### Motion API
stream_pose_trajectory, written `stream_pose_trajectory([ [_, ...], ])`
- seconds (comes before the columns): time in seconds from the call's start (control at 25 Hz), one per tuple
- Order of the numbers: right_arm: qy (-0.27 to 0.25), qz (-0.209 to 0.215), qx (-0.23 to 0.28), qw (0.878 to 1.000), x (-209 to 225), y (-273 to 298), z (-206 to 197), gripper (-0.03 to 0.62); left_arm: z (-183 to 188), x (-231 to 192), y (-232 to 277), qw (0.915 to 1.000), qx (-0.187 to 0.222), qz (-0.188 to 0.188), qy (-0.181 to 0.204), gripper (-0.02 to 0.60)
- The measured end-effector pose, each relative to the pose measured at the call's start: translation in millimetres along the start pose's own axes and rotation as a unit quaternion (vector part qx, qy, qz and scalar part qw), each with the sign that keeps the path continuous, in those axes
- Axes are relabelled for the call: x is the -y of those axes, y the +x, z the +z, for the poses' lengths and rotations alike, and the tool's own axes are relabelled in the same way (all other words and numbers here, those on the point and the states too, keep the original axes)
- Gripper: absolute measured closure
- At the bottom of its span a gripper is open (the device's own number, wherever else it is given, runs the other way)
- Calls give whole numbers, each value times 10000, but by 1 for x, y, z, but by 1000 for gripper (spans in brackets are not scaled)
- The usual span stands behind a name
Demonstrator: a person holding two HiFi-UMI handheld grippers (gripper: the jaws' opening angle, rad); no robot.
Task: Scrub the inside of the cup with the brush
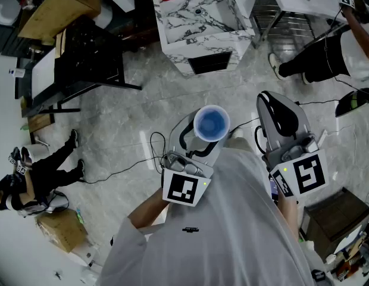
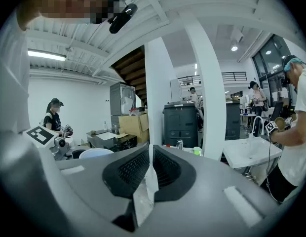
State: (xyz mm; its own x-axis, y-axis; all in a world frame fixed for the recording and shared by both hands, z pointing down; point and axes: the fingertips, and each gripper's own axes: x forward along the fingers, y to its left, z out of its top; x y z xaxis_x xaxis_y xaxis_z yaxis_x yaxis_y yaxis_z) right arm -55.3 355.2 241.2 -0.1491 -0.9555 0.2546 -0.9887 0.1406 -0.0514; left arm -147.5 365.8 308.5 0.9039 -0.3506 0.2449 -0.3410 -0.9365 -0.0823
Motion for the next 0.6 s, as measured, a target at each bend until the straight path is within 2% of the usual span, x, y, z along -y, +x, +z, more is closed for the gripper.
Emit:
stream_pose_trajectory([
  [0.32,3,-41,20,10000,-3,-5,2,567,8,5,-2,9995,175,43,-276,304],
  [0.6,187,-52,47,9998,-21,19,-1,566,-2,-22,-23,9991,212,157,-338,304],
])
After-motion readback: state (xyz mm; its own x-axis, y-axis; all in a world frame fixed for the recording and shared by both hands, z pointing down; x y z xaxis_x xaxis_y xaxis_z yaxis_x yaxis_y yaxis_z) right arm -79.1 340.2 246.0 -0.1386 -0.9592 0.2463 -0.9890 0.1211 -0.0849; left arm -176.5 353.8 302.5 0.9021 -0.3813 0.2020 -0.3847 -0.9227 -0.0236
